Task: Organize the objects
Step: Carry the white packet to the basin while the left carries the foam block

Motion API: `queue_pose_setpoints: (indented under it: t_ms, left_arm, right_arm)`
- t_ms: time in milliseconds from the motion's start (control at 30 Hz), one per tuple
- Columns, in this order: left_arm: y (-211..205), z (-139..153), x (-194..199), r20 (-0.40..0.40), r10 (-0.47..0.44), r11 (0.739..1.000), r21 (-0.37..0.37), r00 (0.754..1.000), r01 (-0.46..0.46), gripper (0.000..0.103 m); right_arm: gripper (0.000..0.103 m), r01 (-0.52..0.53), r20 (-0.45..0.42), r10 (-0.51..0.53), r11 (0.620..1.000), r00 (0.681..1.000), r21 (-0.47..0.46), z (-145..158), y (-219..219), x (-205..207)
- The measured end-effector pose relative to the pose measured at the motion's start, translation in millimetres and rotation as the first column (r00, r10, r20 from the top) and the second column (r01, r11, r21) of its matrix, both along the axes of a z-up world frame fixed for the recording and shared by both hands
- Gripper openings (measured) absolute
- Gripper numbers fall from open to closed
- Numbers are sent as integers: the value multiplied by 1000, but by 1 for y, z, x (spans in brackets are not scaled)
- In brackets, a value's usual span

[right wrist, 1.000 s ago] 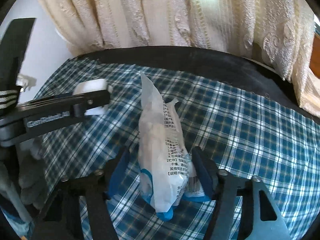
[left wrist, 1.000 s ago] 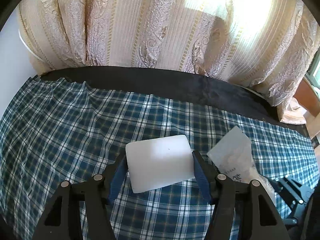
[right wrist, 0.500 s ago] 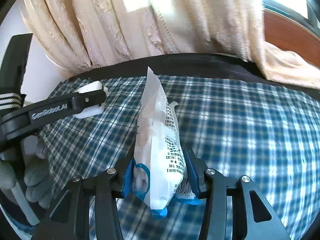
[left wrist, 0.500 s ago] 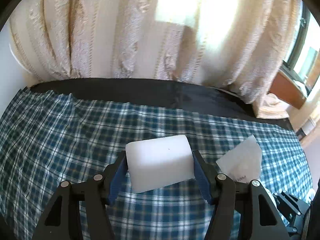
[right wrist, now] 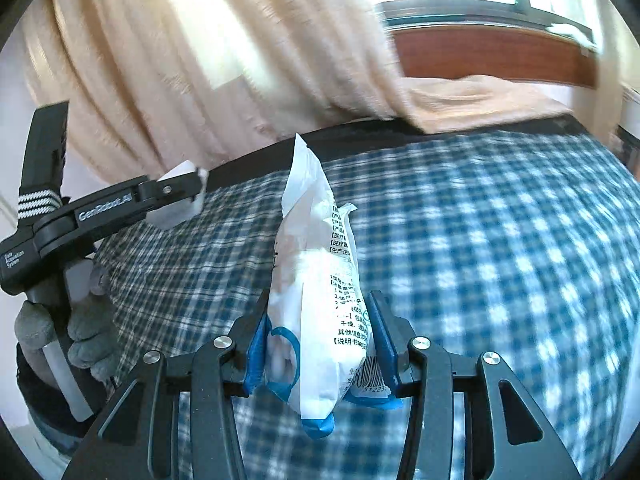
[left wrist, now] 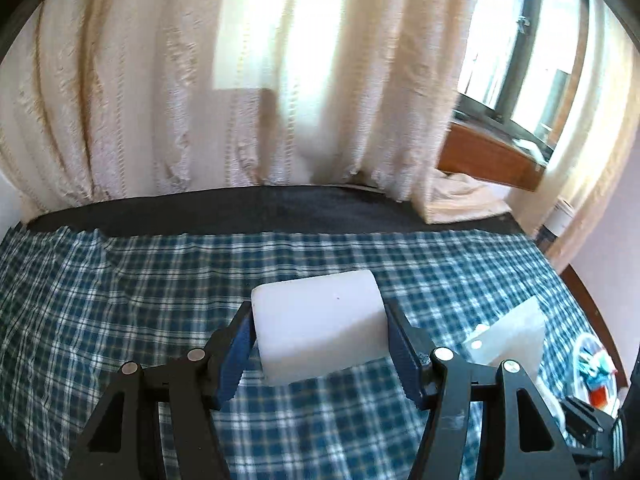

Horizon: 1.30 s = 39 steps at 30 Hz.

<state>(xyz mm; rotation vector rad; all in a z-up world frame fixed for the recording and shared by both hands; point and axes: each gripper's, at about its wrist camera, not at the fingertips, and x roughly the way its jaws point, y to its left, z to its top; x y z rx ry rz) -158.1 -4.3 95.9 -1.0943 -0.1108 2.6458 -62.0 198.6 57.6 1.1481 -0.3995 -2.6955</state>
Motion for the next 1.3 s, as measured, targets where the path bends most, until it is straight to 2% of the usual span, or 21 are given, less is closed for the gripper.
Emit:
queue_pose_setpoints:
  t_ms: [267,533,700,1067,1300]
  left_arm:
    - [26,-2,20,-23,-79,996,-39,997,78,67]
    - [54,-15,35,-15,-127,986,-115,992,124,67]
    - [66,-17,43,-3,-152,979,-135,988,150,67]
    - [94,-9,62,-8,-224,966,-135,975,221,67]
    - [111,-11,70,11,-259,957,-136,966,258,67]
  right_arm:
    - [47,158,-35,-160,987,987,-40,7,56,54]
    - [47,304,-65,-307,951,949,-62,15,116,103]
    - [47,408,-76,-414,909,907,-78,17,151,133]
    - [47,608,-105,-621,783,777,-134,30,221,174]
    - [47,657,-63,-675,732,735,-179,18,239,186]
